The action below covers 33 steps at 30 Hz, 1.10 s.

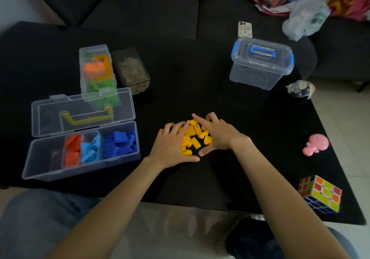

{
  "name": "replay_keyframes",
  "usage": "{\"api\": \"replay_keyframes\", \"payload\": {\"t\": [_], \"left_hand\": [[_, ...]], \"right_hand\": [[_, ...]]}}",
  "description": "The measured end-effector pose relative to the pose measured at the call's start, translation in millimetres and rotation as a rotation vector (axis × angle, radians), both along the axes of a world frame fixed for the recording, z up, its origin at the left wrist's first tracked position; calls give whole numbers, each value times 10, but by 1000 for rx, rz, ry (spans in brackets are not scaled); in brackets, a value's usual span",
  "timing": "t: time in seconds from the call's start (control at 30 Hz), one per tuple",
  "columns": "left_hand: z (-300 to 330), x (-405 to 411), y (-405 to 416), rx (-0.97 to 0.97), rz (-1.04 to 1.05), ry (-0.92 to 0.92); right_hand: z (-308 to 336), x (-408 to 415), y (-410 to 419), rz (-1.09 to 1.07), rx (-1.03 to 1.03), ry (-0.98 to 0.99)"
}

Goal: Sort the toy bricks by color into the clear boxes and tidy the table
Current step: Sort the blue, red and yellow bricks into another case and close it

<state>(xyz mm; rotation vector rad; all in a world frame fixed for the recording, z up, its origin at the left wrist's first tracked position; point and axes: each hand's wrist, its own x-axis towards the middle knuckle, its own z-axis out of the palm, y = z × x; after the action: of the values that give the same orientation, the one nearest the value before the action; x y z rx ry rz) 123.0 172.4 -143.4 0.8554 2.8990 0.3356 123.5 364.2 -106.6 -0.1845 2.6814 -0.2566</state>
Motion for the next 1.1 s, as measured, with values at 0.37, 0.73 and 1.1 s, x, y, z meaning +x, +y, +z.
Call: {"api": "replay_keyframes", "payload": {"t": [0.37, 0.73, 1.1], "left_hand": [[152, -184, 80, 65, 56, -154], [317, -317, 250, 54, 68, -288], [254, -289, 272, 44, 72, -175]], "right_hand": [[29, -15, -84, -125, -185, 34], [-37, -108, -218, -239, -332, 27], [-46, -26, -171, -509, -675, -17]]}}
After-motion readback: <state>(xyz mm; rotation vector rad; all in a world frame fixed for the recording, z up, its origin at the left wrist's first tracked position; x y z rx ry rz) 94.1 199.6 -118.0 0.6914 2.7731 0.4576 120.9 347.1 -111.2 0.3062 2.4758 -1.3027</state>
